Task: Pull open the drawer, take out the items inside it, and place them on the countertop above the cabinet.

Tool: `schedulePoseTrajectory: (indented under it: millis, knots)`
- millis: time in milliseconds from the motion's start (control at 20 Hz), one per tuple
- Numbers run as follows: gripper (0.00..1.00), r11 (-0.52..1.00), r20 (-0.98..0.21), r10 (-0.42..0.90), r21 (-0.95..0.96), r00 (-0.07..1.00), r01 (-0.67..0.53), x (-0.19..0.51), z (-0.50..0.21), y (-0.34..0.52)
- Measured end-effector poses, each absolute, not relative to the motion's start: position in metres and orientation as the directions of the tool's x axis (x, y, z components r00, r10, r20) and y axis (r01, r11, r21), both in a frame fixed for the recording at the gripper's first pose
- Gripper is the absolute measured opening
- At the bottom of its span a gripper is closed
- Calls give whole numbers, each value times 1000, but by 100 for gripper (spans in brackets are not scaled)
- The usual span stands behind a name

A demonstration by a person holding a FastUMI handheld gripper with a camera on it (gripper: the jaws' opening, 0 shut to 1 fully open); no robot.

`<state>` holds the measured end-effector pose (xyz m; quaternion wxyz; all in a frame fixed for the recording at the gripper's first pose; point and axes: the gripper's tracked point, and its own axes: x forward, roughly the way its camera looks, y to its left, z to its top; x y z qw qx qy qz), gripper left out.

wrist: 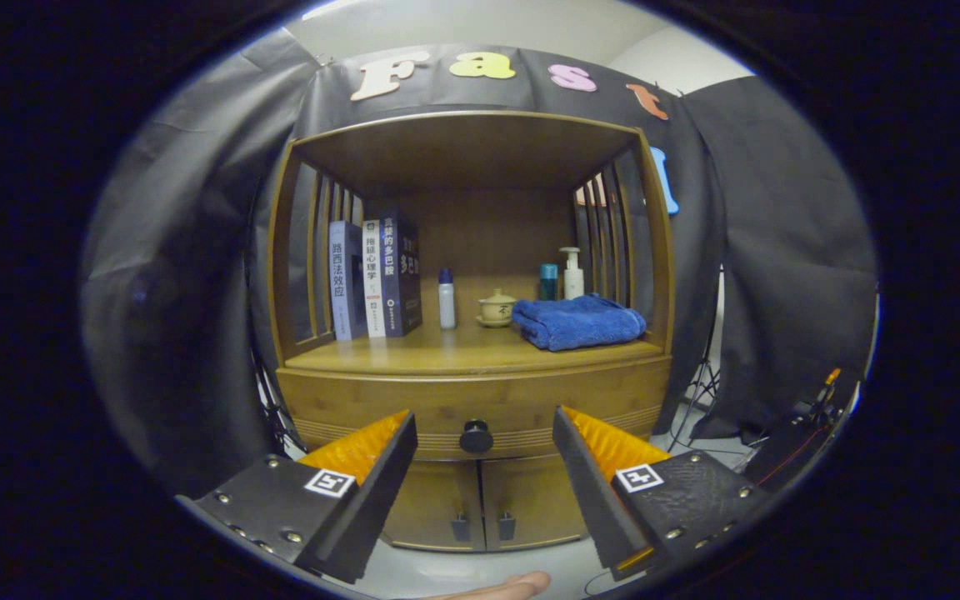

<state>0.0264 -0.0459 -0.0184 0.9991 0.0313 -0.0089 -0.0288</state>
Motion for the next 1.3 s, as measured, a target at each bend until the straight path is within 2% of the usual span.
schedulePoseTrajectory:
  millis: [300,450,600,800,900,1100,1300]
  knots:
    - [98,1000,73,-19,20,997,17,78,-22,-40]
    - [98,998,66,5,69,998,-9,110,-45,-40]
    - [99,992,47,-30,120,998,24,138,-74,-44]
    - [99,998,0,-22,51,1000,22,162,-103,-34]
    - [88,997,-51,-79,6,996,80,165,-116,-46]
    - [67,999,-12,-33,21,999,33,173,-114,-33]
    - [43,997,-88,-73,-10,993,73,172,-119,-30]
